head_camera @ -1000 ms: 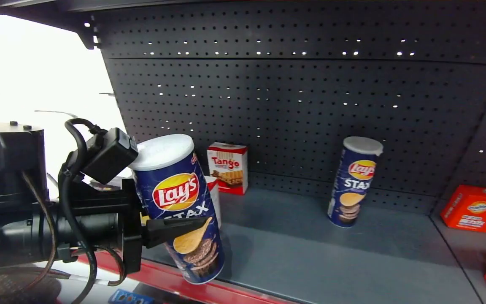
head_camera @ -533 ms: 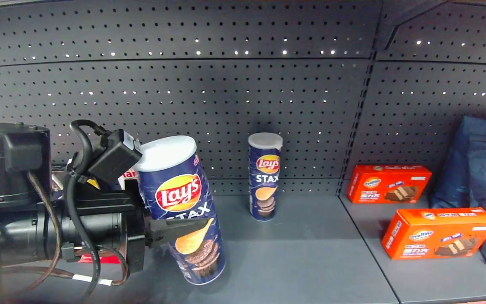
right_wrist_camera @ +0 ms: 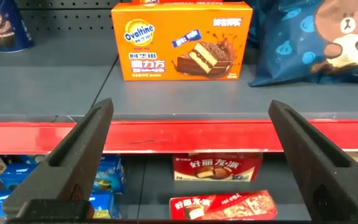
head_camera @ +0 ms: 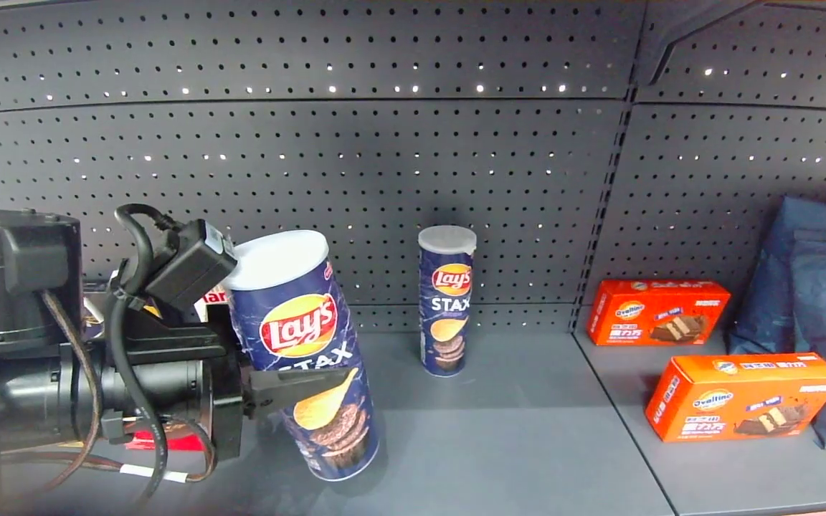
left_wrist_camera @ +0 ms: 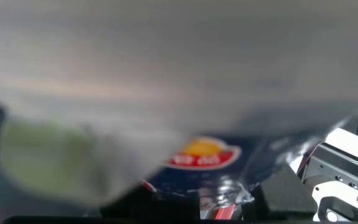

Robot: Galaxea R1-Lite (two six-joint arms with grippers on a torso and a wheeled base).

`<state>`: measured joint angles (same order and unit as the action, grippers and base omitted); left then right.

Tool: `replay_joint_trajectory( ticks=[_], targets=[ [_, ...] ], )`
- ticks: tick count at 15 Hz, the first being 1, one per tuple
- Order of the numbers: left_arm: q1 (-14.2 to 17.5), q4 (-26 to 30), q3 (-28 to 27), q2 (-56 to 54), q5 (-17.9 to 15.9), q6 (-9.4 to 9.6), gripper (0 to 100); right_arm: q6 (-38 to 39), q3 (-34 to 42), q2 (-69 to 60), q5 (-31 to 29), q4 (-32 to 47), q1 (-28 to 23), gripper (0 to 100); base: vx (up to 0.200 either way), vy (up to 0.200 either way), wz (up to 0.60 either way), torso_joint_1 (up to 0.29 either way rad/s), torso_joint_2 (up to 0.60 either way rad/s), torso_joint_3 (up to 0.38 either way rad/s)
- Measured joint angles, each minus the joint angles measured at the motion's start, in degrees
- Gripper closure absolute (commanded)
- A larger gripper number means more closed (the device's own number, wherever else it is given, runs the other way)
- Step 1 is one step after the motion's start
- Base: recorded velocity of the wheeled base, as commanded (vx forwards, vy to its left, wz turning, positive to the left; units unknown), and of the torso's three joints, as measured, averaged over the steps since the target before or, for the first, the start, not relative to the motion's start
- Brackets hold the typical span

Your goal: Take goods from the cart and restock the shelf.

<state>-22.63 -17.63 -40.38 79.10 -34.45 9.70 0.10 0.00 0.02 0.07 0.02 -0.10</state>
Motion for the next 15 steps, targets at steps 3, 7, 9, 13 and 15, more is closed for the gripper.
replay_joint_trajectory(
  ticks=[3,7,9,13,15],
  targets=[
    [0.2,0.0,0.3,-0.1,0.1,-0.02,100,0.0,0.0,0.0,0.0,0.0,0.0,0,0.0,0.0,0.0,0.0,0.0,0.0],
    [0.1,0.1,0.6,-0.2,0.3,-0.07,100,-0.8,-0.1,0.7,-0.6,0.0,-0.3,0,0.0,0.0,0.0,0.0,0.0,0.0],
    [0.0,0.4,0.4,-0.4,0.2,-0.27,100,0.6,-3.2,1.9,-0.8,0.0,-0.3,0,0.0,0.0,0.0,0.0,0.0,0.0],
    [-0.5,1.1,0.1,-0.6,4.1,-0.16,100,1.3,-17.6,13.9,4.9,0.9,4.4,0,0.0,0.0,0.0,0.0,0.0,0.0],
    [-0.4,1.1,-0.1,-0.6,4.3,-0.21,100,0.5,-22.5,21.3,8.5,1.3,8.5,0,0.0,0.0,0.0,0.0,0.0,0.0]
  ],
)
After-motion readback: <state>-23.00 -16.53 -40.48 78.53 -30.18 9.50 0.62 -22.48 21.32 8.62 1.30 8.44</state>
